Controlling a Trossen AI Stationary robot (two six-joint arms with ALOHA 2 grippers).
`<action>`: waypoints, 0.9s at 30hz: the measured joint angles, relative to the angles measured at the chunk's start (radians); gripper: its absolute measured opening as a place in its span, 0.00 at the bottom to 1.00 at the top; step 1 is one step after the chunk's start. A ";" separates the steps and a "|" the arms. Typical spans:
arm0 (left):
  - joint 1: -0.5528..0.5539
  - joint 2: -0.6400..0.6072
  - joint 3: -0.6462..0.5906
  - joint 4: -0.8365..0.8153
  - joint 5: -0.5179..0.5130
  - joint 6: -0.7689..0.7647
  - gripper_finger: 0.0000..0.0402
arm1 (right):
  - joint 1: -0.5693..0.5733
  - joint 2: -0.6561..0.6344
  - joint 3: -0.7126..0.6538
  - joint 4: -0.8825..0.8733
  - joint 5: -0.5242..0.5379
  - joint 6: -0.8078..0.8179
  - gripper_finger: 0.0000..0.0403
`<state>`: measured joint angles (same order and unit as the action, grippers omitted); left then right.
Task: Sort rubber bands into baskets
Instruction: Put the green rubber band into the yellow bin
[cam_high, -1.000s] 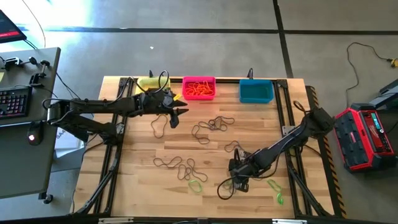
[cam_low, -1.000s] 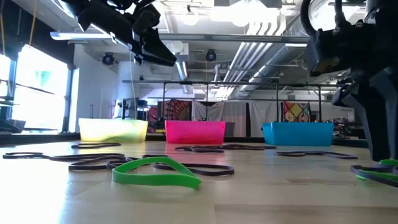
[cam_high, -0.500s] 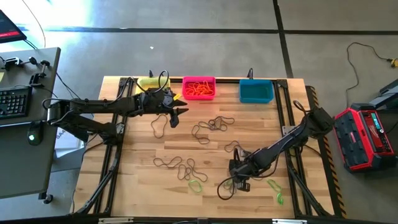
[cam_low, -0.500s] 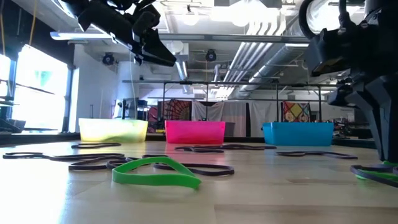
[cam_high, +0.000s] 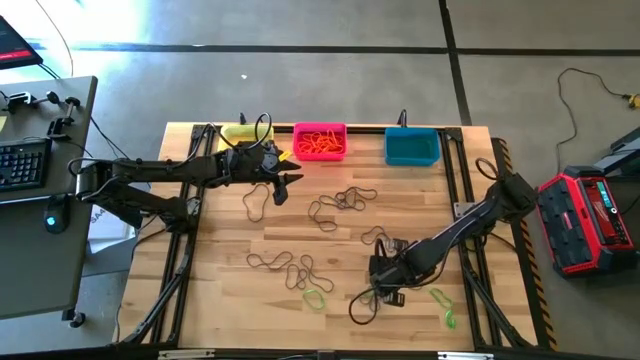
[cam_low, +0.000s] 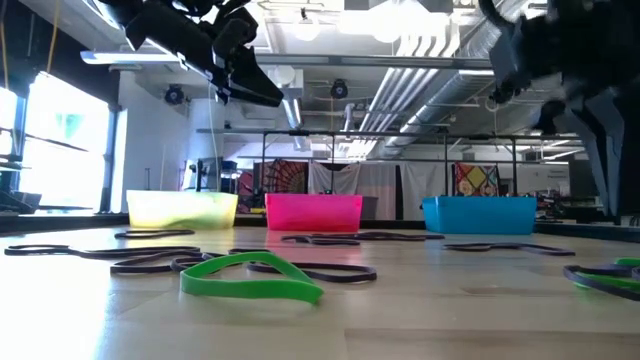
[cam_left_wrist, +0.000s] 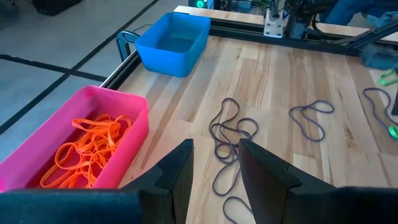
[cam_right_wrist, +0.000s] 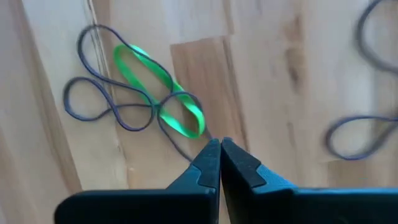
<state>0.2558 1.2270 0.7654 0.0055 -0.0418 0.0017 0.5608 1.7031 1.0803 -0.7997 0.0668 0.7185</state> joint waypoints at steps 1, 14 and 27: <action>0.000 0.000 0.000 0.000 0.000 0.000 0.30 | 0.003 0.000 0.019 -0.020 0.010 -0.002 0.00; -0.001 0.000 0.000 -0.004 0.000 0.002 0.30 | 0.002 0.000 -0.054 0.113 -0.040 0.045 0.18; -0.002 0.000 0.000 -0.009 0.000 0.011 0.30 | 0.000 0.071 -0.064 0.151 -0.027 -0.020 0.21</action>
<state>0.2543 1.2274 0.7654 -0.0031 -0.0414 0.0132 0.5610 1.7745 1.0161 -0.6483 0.0400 0.6981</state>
